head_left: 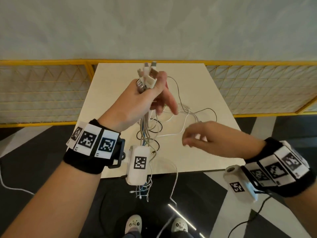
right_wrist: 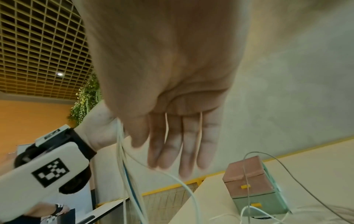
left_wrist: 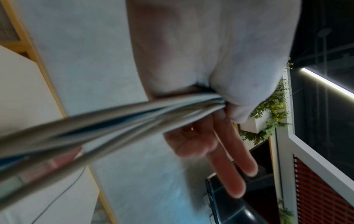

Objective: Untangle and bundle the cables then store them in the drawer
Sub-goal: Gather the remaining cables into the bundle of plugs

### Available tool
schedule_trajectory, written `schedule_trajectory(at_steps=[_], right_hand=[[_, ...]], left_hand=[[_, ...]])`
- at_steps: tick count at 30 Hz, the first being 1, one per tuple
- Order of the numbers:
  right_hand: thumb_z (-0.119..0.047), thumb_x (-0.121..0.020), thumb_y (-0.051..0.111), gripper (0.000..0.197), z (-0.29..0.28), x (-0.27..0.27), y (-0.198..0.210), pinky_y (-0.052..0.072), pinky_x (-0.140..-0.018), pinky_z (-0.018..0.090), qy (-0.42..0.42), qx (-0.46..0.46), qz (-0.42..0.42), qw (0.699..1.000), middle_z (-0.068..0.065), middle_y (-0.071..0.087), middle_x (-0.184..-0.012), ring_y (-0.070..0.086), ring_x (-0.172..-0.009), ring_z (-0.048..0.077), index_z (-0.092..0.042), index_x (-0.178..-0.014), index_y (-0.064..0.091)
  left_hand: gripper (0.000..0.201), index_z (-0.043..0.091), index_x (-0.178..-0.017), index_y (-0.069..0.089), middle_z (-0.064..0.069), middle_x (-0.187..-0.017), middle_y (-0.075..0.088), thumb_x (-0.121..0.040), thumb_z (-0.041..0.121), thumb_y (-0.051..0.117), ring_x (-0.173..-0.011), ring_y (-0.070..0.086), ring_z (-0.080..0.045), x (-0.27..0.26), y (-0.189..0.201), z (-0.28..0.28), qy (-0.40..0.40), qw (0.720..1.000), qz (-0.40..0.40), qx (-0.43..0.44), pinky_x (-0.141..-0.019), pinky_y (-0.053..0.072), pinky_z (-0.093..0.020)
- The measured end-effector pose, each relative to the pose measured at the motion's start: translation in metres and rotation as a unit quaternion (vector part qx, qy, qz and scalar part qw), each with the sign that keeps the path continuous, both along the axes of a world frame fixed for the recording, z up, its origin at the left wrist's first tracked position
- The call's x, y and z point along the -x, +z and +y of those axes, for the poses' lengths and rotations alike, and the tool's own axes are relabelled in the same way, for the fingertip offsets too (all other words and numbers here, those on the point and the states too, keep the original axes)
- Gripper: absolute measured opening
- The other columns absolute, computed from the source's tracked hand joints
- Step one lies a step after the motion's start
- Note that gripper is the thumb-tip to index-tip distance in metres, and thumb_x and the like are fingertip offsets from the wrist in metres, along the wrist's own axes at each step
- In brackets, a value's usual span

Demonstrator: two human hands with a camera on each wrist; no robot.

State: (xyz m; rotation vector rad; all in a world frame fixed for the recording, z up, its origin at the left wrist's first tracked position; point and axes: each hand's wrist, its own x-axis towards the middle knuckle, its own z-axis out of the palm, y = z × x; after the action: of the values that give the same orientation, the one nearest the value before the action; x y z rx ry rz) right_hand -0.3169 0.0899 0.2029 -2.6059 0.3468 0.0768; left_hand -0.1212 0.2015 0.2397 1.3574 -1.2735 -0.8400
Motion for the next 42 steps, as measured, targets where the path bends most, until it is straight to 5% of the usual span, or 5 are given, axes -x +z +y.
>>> schedule_trajectory(at_steps=[4,17,28,33,42], right_hand=[[-0.038,-0.095,0.043,0.038,0.02,-0.005,0.005,0.042,-0.097,0.017,-0.027,-0.078,-0.12,0.989,-0.011,0.059,-0.123,0.052,-0.114,-0.002,-0.018,-0.125,0.055],[-0.01,-0.098,0.035,0.014,0.059,-0.029,-0.008,0.05,-0.061,0.025,-0.052,-0.356,-0.251,0.899,0.008,0.053,-0.073,0.056,-0.061,0.022,-0.006,-0.093,0.047],[-0.021,-0.102,0.026,0.024,0.059,-0.042,-0.015,0.016,-0.043,0.031,-0.048,-0.493,-0.231,0.838,-0.001,0.032,-0.061,0.024,-0.046,0.014,-0.014,-0.084,0.04],[-0.019,-0.104,0.027,0.027,0.058,-0.054,-0.012,0.019,-0.04,0.02,-0.087,-0.477,-0.275,0.83,0.0,0.03,-0.06,0.024,-0.046,0.009,-0.01,-0.084,0.043],[-0.016,-0.102,0.03,0.018,0.03,-0.074,-0.061,0.051,-0.076,0.029,0.013,-0.232,-0.157,0.96,0.014,0.057,-0.088,0.06,-0.08,0.016,-0.004,-0.098,0.043]], left_hand=[[0.059,0.023,-0.094,0.077,0.015,-0.11,0.073,-0.102,0.046,0.023,-0.116,0.059,0.002,0.023,0.004,0.006,-0.058,0.993,-0.098,-0.032,-0.111,0.032,-0.028],[0.046,0.022,-0.1,0.077,0.001,-0.081,0.075,-0.099,0.049,0.04,-0.056,0.068,-0.032,0.046,-0.002,0.012,-0.041,0.994,-0.063,-0.085,-0.049,0.055,-0.035],[0.046,0.012,-0.062,0.041,0.001,-0.053,0.04,-0.102,0.036,0.037,-0.051,0.043,-0.016,0.043,-0.011,0.003,0.054,0.992,0.089,0.072,-0.075,0.047,-0.044],[0.076,0.023,-0.137,0.047,-0.012,-0.117,0.066,-0.074,0.06,0.068,-0.103,0.065,-0.032,0.024,-0.027,0.005,-0.037,0.969,0.242,0.032,-0.085,0.054,-0.043],[0.056,0.022,-0.051,0.039,0.006,-0.05,0.045,-0.103,0.043,0.038,-0.046,0.053,-0.014,-0.009,-0.021,-0.015,0.21,0.961,0.169,0.068,-0.051,0.051,-0.03]])
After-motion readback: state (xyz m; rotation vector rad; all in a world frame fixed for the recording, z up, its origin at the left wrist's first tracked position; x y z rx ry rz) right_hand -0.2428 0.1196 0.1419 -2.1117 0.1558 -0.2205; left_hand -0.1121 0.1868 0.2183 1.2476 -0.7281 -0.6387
